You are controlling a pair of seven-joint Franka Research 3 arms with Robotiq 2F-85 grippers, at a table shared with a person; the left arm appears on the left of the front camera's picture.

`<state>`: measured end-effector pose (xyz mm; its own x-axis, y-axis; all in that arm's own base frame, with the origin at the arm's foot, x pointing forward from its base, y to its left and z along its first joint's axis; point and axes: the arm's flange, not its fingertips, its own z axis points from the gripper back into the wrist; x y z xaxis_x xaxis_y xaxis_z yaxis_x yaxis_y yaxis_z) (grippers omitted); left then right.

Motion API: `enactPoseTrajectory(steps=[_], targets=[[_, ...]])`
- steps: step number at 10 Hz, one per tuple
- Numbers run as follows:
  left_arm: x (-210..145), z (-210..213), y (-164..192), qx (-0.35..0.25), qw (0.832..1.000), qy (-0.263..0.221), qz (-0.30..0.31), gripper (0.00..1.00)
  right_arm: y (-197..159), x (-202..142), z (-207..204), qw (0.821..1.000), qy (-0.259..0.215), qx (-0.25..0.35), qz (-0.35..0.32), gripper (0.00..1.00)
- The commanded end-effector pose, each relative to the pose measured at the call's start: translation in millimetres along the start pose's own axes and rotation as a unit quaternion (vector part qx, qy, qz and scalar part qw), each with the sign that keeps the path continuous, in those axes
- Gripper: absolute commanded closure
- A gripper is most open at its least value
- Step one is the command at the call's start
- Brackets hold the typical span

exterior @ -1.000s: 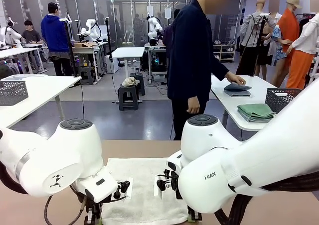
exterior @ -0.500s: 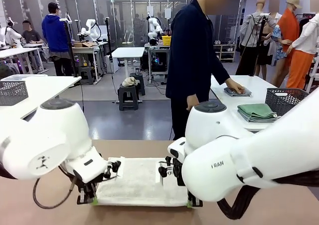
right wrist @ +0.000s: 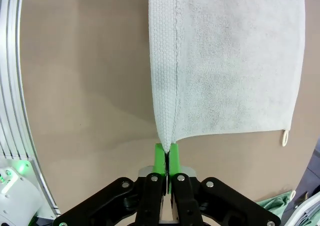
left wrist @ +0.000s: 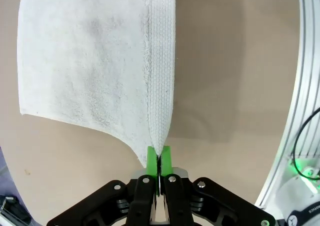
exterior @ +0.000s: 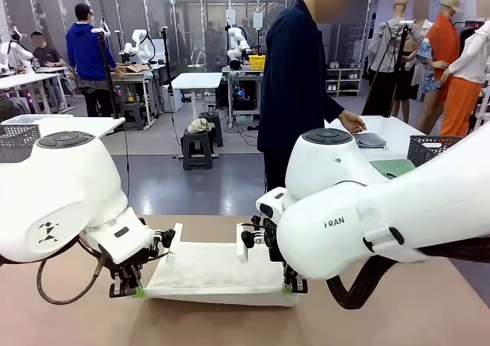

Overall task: Fold the towels and place them in the basket.
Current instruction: When a person lays out a Towel with hook on the table, fold it in half twice.

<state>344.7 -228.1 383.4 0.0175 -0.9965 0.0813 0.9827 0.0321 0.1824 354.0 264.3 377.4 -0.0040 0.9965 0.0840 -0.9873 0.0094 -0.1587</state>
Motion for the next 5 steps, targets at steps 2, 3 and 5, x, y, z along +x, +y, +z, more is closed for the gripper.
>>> enactPoseTrajectory(steps=[2, 3, 5], targets=[[0.5, -3.6, 0.1, 0.000, 1.000, 0.002, 0.004, 1.00, 3.1, -3.7, -5.3, 1.000, 0.002, 0.001, -0.005, 1.00], [0.5, -3.6, 0.1, 0.000, 1.000, 0.002, 0.004, 1.00, 3.1, -3.7, -5.3, 1.000, 0.002, 0.001, -0.005, 1.00], [-4.0, -6.1, 17.0, 0.000, 1.000, -0.012, -0.022, 0.97, -16.4, -5.3, -6.4, 1.000, -0.005, 0.009, 0.007, 0.97]])
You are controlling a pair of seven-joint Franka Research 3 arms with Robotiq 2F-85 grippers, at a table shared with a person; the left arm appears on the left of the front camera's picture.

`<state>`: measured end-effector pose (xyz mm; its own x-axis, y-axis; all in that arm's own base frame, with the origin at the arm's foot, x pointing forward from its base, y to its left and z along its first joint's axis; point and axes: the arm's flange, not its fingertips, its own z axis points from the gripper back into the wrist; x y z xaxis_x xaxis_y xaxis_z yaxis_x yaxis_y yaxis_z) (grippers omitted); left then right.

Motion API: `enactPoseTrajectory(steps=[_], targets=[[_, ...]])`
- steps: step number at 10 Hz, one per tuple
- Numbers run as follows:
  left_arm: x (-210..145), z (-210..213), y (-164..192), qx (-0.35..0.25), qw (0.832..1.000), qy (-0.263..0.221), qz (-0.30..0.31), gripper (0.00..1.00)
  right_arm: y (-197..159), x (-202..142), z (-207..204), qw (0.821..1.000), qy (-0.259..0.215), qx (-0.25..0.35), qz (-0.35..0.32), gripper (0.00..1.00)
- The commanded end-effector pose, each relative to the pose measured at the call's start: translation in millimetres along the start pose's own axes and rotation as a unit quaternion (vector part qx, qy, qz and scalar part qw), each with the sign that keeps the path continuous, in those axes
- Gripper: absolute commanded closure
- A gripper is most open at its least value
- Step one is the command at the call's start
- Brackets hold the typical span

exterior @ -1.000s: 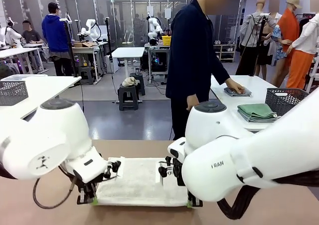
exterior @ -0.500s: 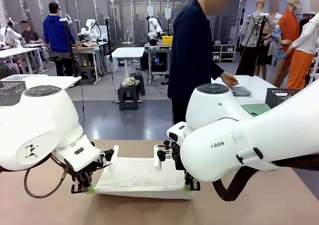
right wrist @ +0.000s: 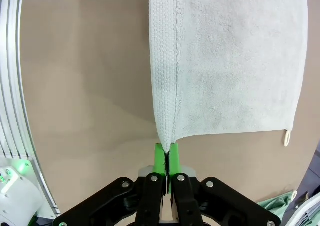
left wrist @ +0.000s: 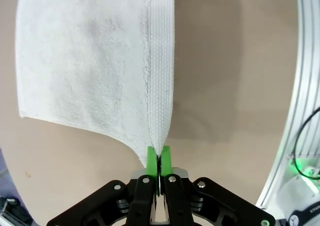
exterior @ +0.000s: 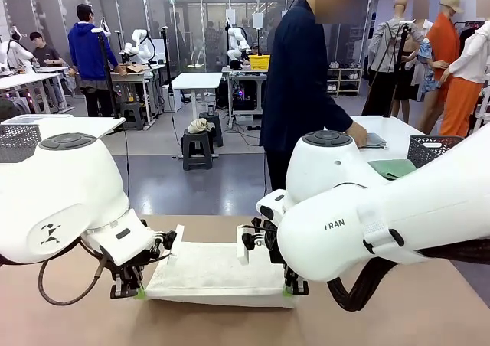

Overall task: Fold the towels and place them in the basket.
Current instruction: When a person lays out a Towel with hook on the table, fold it in half twice.

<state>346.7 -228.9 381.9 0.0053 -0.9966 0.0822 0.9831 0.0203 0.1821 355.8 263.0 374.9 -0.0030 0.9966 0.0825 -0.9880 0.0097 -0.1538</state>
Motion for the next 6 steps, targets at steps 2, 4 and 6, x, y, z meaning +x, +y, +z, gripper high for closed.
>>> enactPoseTrajectory(steps=[2, 4, 6], targets=[[-12.9, -15.6, 53.2, 0.001, 0.999, -0.018, -0.033, 0.97, -54.2, -15.4, -15.9, 1.000, -0.007, 0.017, 0.005, 0.97], [-13.5, -24.8, 88.2, -0.003, 0.999, -0.019, -0.039, 0.97, -88.5, -24.1, -28.5, 1.000, 0.003, 0.025, -0.003, 0.97], [-8.3, -33.2, 120.6, -0.004, 0.999, -0.019, -0.046, 0.97, -117.3, -21.1, -32.4, 1.000, 0.001, 0.020, 0.011, 0.97]])
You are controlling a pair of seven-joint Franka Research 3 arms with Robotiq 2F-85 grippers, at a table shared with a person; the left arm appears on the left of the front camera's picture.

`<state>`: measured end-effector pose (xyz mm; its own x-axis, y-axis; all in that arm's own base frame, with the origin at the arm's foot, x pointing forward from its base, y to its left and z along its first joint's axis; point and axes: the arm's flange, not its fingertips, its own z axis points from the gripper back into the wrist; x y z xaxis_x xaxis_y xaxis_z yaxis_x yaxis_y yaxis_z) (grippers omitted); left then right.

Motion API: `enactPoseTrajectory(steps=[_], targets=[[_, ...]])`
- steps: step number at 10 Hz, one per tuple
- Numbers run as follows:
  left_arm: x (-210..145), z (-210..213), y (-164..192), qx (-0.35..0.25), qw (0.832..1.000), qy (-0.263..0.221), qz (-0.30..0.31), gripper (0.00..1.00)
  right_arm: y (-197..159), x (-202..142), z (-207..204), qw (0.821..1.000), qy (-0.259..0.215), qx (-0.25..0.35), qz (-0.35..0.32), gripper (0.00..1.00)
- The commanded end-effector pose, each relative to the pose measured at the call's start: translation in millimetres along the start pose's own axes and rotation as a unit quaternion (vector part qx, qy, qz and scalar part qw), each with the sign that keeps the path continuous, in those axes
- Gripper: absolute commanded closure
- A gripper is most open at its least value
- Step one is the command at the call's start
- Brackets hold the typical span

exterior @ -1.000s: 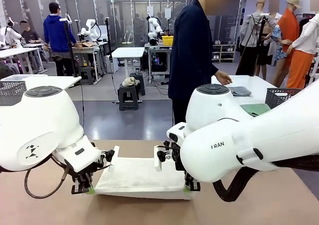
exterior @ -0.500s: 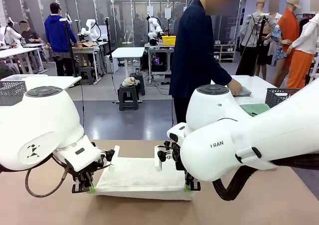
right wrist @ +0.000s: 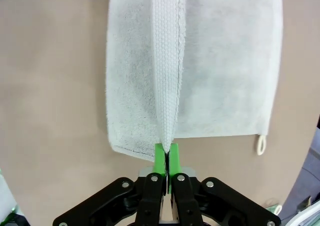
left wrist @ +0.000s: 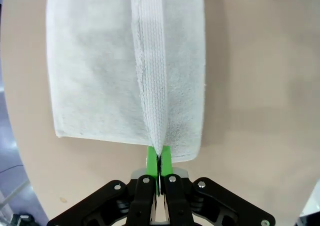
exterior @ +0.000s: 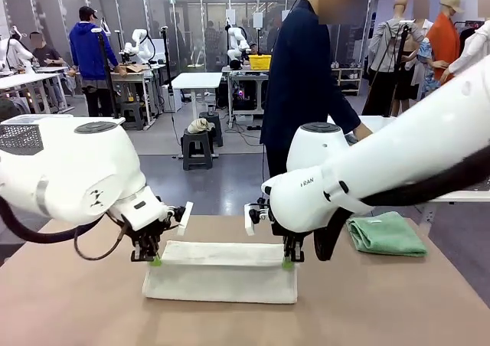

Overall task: Fold the towels and place them in the basket.
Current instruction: When a person lays out a Towel with hook on the table, fold it in half twice.

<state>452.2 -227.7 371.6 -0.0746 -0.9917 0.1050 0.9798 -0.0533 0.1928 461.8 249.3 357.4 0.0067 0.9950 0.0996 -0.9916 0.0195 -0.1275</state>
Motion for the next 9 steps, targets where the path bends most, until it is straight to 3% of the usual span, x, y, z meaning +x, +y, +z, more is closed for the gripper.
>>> enactPoseTrajectory(steps=[1, 4, 9], targets=[[-6.7, -7.9, 34.7, -0.005, 1.000, 0.006, -0.006, 0.97, -30.3, -4.2, -0.7, 1.000, 0.008, 0.000, 0.017, 0.97], [-9.2, -20.0, 74.2, -0.005, 1.000, 0.020, 0.002, 0.97, -72.0, -0.6, -5.8, 1.000, 0.010, -0.009, 0.015, 0.97], [-13.4, -56.1, 95.2, 0.035, 0.999, 0.025, 0.008, 0.97, -99.1, 10.1, -42.2, 0.999, 0.007, -0.038, 0.005, 0.97]])
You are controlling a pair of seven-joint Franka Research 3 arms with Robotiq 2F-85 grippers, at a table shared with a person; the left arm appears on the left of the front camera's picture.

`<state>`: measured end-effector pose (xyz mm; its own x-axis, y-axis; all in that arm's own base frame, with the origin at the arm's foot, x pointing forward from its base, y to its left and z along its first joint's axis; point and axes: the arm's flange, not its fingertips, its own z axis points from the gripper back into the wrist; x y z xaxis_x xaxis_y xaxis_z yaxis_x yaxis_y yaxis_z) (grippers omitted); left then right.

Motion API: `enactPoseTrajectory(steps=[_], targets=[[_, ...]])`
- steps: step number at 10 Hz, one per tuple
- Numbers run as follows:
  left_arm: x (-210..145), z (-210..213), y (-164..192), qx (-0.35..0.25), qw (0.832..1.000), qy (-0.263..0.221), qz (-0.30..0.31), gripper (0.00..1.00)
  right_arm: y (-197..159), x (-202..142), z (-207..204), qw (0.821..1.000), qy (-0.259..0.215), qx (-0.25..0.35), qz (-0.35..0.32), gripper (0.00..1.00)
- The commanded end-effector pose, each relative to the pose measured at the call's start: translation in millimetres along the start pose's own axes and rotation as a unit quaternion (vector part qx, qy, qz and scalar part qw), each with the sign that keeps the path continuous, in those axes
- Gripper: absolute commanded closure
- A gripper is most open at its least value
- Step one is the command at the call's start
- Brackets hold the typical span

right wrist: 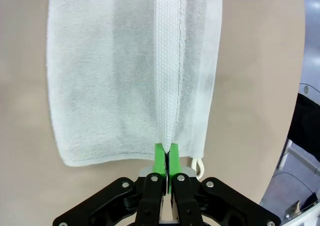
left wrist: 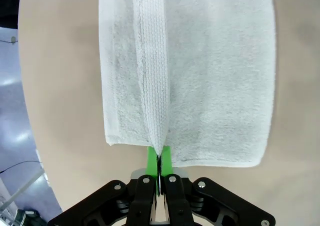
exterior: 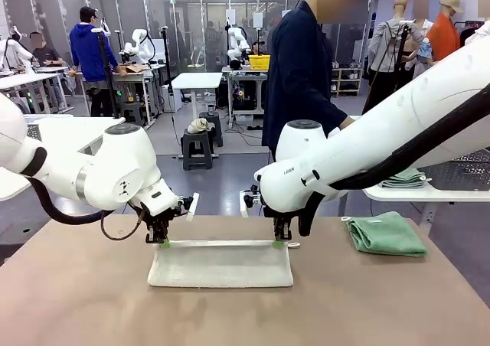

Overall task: Fold the towels and place them in the basket.
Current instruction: When a person lays out a Towel with hook on the table, fold it in half twice.

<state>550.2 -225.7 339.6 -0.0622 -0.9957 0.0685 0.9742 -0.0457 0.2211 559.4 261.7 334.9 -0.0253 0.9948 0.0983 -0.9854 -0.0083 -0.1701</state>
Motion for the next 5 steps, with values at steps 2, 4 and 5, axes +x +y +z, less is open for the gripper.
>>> enactPoseTrajectory(steps=[2, 4, 5], targets=[[-1.5, -19.1, 11.4, 0.025, 1.000, 0.002, 0.004, 0.97, -8.8, -1.0, -18.1, 0.999, 0.017, -0.028, -0.025, 0.97], [-1.3, -23.3, 14.3, 0.031, 0.999, 0.008, 0.007, 0.97, -9.5, -2.5, -22.9, 0.999, 0.022, -0.035, -0.035, 0.97], [-0.4, -24.2, 15.6, 0.035, 0.999, 0.009, 0.007, 0.97, -9.2, -2.2, -25.3, 0.998, 0.024, -0.039, -0.038, 0.92]])
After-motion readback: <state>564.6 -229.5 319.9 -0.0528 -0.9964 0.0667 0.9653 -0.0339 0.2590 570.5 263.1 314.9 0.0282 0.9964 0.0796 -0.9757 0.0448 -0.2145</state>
